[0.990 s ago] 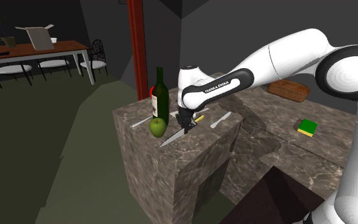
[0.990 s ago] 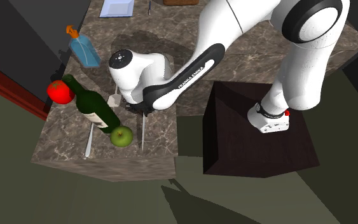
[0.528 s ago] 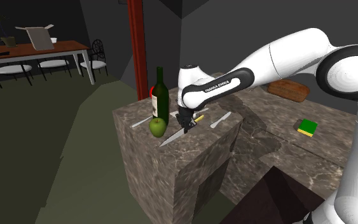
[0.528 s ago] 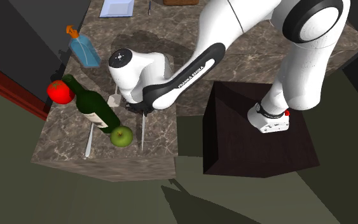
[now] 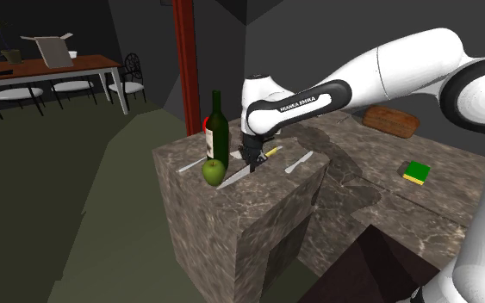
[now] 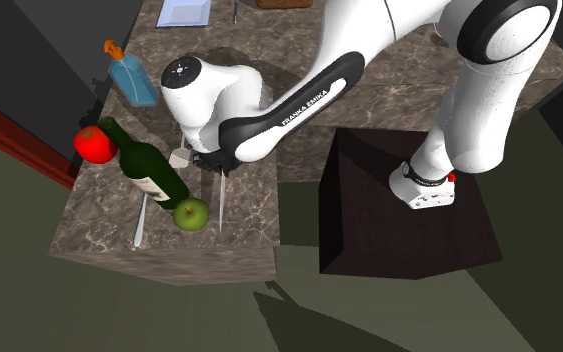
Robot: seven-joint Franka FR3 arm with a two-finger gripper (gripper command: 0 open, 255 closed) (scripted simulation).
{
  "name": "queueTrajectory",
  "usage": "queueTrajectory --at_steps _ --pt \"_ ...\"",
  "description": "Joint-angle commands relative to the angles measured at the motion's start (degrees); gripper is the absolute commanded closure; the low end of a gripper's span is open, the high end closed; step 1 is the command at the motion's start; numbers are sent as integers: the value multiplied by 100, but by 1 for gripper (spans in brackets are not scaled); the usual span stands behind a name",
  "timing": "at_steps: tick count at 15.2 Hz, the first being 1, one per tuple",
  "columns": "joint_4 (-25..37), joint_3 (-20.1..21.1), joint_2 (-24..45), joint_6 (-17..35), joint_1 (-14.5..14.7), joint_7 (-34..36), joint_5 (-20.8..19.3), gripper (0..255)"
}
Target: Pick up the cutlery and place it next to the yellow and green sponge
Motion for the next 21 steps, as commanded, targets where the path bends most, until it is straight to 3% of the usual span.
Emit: queueTrajectory --at_steps 1,15,21 --pt "60 13 -73 -129 -9 -24 35 255" --pt "672 67 -403 -1047 -34 -146 199 255" --pt "-491 -158 -1324 -720 -553 -952 550 255"
